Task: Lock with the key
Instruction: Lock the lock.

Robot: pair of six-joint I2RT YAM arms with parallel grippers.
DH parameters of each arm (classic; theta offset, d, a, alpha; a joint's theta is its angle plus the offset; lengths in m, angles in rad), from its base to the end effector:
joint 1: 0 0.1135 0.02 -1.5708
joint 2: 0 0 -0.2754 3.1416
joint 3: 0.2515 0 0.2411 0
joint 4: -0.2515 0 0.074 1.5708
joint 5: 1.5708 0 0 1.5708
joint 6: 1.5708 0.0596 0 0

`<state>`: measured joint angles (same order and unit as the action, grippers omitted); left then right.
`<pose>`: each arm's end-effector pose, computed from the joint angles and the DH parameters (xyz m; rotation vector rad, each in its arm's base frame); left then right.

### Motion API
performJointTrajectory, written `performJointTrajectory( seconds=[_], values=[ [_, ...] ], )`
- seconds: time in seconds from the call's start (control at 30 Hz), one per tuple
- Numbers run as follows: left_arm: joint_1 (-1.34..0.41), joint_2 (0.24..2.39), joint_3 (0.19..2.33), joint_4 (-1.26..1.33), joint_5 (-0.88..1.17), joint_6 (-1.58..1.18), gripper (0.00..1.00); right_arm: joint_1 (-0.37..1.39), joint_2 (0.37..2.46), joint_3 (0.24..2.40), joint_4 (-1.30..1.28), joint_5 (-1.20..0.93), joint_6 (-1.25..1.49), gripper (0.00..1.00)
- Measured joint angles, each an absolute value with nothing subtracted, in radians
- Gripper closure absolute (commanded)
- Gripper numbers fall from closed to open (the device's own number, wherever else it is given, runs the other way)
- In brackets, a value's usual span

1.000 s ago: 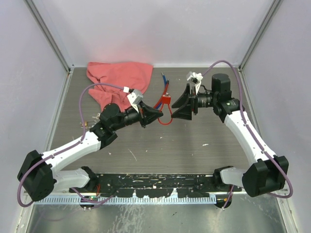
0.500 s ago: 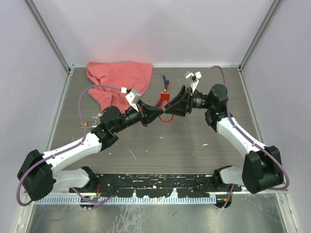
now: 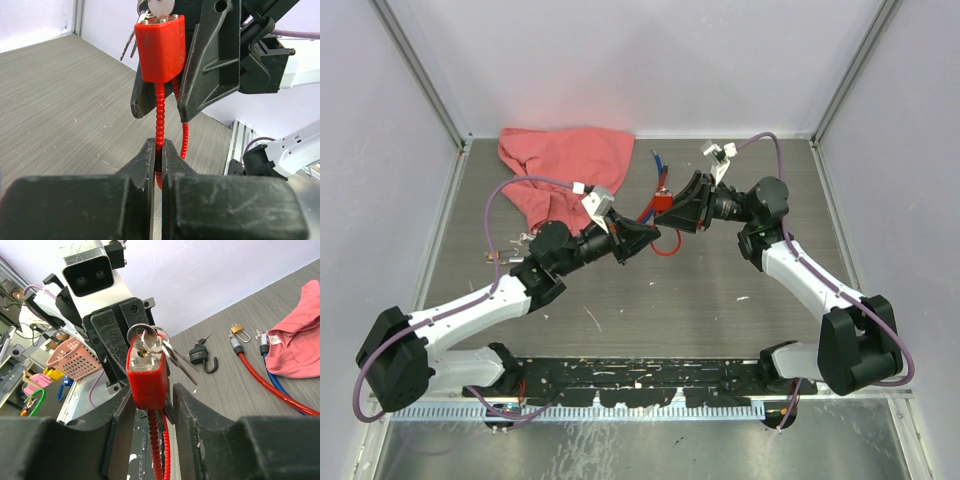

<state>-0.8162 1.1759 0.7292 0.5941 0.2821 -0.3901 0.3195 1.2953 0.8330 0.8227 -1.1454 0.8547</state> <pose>0.1800 -0.2156 0.3402 0.5663 1.4334 -1.1780 0.2422 0.1373 0.3628 -0.7658 1.4615 1.6144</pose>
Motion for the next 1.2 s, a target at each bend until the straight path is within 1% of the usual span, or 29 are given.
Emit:
performJointTrajectory(
  seconds=[0.33,0.37,0.43,0.47,0.5,0.57,0.6,0.63,0.67,0.73,0.93,1.03,1.2],
  values=[
    [-0.824,1.189,0.731,0.596,0.265,-0.401,1.00,0.331,1.303,0.833,0.810,-1.136,0.841,0.90],
    [-0.824,1.189,0.731,0.596,0.264,-0.401,1.00,0.331,1.303,0.833,0.807,-1.136,0.841,0.92],
    [-0.824,1.189,0.731,0.595,0.262,-0.402,1.00,0.331,1.303,0.833,0.807,-1.135,0.839,0.93],
    [-0.825,1.189,0.731,0.595,0.261,-0.403,1.00,0.331,1.303,0.833,0.807,-1.135,0.838,0.91],
    [-0.825,1.189,0.731,0.595,0.260,-0.404,1.00,0.331,1.303,0.833,0.807,-1.135,0.837,0.82],
    [-0.825,1.189,0.731,0.595,0.258,-0.405,1.00,0.331,1.303,0.833,0.804,-1.135,0.835,0.58],
    [-0.825,1.189,0.731,0.594,0.257,-0.405,1.00,0.331,1.303,0.833,0.800,-1.135,0.833,0.49],
    [-0.825,1.189,0.731,0.593,0.256,-0.405,1.00,0.331,1.303,0.833,0.794,-1.136,0.831,0.44],
    [-0.825,1.189,0.731,0.594,0.252,-0.406,1.00,0.331,1.303,0.833,0.785,-1.139,0.828,0.41],
    [-0.825,1.188,0.731,0.594,0.242,-0.408,1.00,0.330,1.303,0.834,0.777,-1.144,0.823,0.39],
    [-0.825,1.179,0.731,0.593,0.207,-0.413,1.00,0.320,1.303,0.834,0.794,-1.146,0.845,0.41],
    [-0.825,1.176,0.731,0.593,0.199,-0.423,1.00,0.318,1.303,0.834,0.817,-1.145,0.860,0.50],
    [-0.826,1.176,0.731,0.593,0.194,-0.439,1.00,0.318,1.303,0.834,0.847,-1.133,0.873,0.58]
  ],
)
